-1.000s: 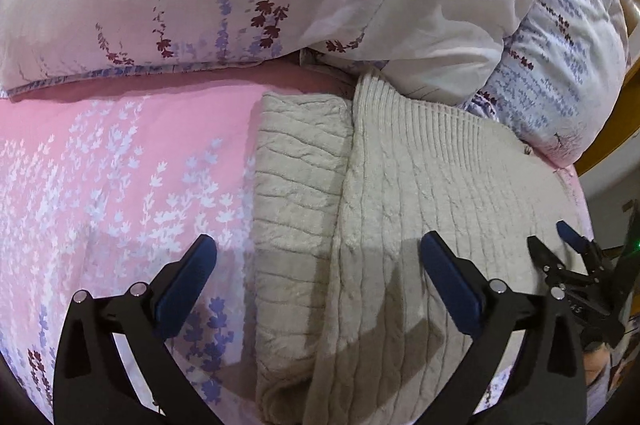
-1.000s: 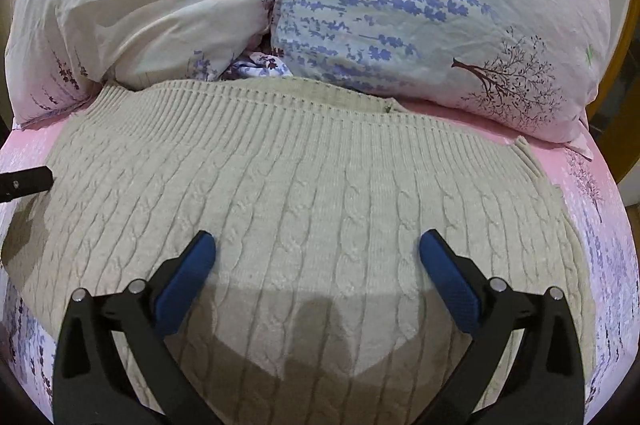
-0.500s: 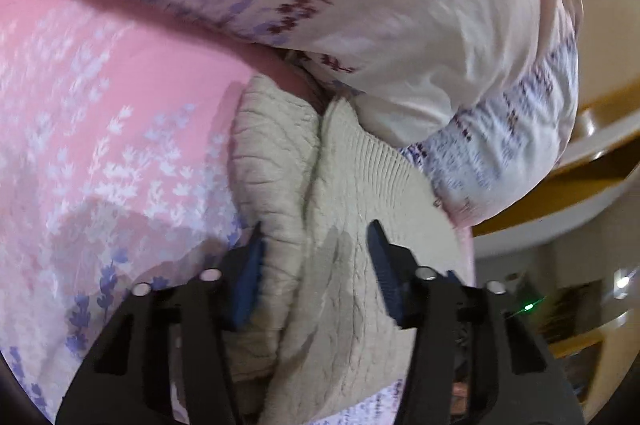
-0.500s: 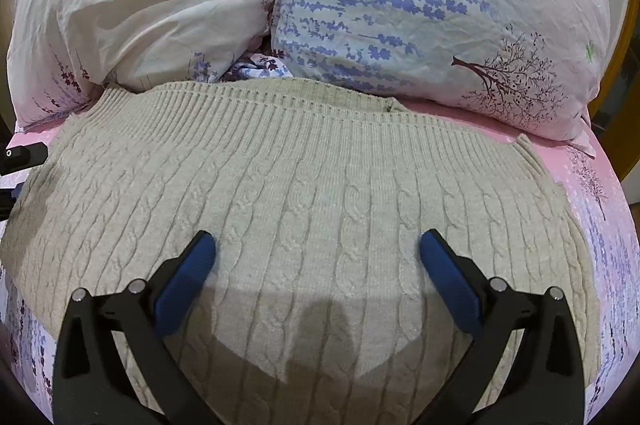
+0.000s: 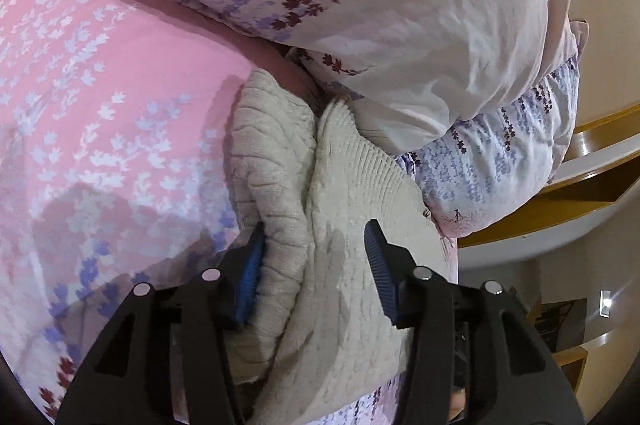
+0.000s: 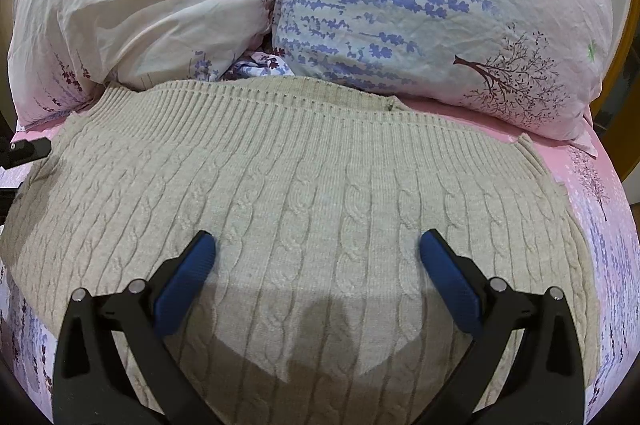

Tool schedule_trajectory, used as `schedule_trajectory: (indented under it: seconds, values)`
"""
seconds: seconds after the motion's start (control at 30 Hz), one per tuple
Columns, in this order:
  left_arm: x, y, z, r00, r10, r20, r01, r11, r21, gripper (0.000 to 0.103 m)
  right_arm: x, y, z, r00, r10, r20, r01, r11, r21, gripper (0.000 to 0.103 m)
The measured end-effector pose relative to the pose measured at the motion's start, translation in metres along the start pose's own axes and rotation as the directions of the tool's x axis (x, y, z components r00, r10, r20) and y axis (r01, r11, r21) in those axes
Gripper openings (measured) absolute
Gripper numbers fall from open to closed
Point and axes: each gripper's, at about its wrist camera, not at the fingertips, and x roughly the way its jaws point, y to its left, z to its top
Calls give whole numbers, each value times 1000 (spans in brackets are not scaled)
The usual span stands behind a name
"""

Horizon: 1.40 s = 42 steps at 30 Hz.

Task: Fold small clothes

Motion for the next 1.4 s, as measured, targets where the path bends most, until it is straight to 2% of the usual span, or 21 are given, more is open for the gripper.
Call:
schedule_trajectory:
  seconds: [0.03,0.1,0.3,0.37,0.47,0.6,0.7,0.77,0.8,0.83,0.93,0.97,1.03,1.1,1.13,1.17,1.23,1.3,1.33,1.37,1.4]
  values:
    - [0,-2,-1,1000,5,7,-5,1000,6,41,0,0,0,1000,1,-1,-1,1000,-1,101]
    - [3,-6,-4,1000,2,2,-2,1000,19,19,1,0,0,1000,3,-2,-3,1000,-2,101]
    - [0,-27,-9,999,-43,26,42,999,31,17,-1,-4,1,999,38,-7,-38,999,2,101]
    - [-2,-36,-10,997,-68,34,67,997,39,16,-5,-11,2,996,87,-2,-86,996,28,101]
    - [-3,-57,-11,988,-150,40,148,988,48,16,-12,-27,1,983,182,18,-183,979,89,101]
    - [5,-91,-19,970,-243,16,241,967,75,16,-20,-47,-1,952,304,39,-307,941,140,101]
    - [25,-120,-28,952,-304,-30,305,948,86,16,-24,-66,-3,916,397,59,-401,898,180,101]
    - [44,-136,-34,938,-340,-62,344,936,79,16,-25,-86,-5,874,479,80,-484,845,228,101]
    - [57,-144,-37,929,-361,-83,367,928,68,16,-25,-95,-7,852,515,94,-521,815,253,101]
    - [69,-152,-41,919,-380,-104,387,921,54,16,-26,-108,-10,818,564,113,-571,769,287,101]
    - [108,-174,-56,890,-422,-173,435,899,42,16,-25,-139,-17,739,656,153,-660,661,357,101]
    - [120,-180,-62,883,-426,-197,441,897,39,16,-28,-148,-21,732,662,164,-666,644,376,101]
    - [143,-188,-73,875,-424,-235,442,896,30,16,-29,-169,-27,740,648,177,-653,633,415,101]
    - [165,-186,-84,863,-418,-283,431,902,-17,16,-26,-186,-31,698,686,207,-692,570,444,101]
    - [176,-183,-89,855,-417,-310,426,904,-39,16,-24,-192,-30,664,712,229,-719,525,455,101]
    - [183,-181,-92,849,-413,-329,420,906,-54,16,-23,-197,-28,651,720,239,-728,504,465,101]
    - [192,-177,-97,810,-451,-376,445,889,-109,16,-22,-200,-24,636,731,246,-734,476,483,101]
    - [183,-178,-96,743,-539,-397,526,837,-151,18,-21,-203,-24,623,745,241,-738,456,498,101]
    - [172,-178,-93,734,-556,-390,544,825,-151,32,-19,-203,-24,623,747,233,-732,451,511,101]
    - [158,-177,-88,751,-544,-373,542,832,-122,47,-18,-204,-23,628,745,224,-723,454,520,101]
    - [144,-174,-84,783,-517,-346,524,848,-83,72,-17,-203,-21,636,742,212,-713,461,529,101]
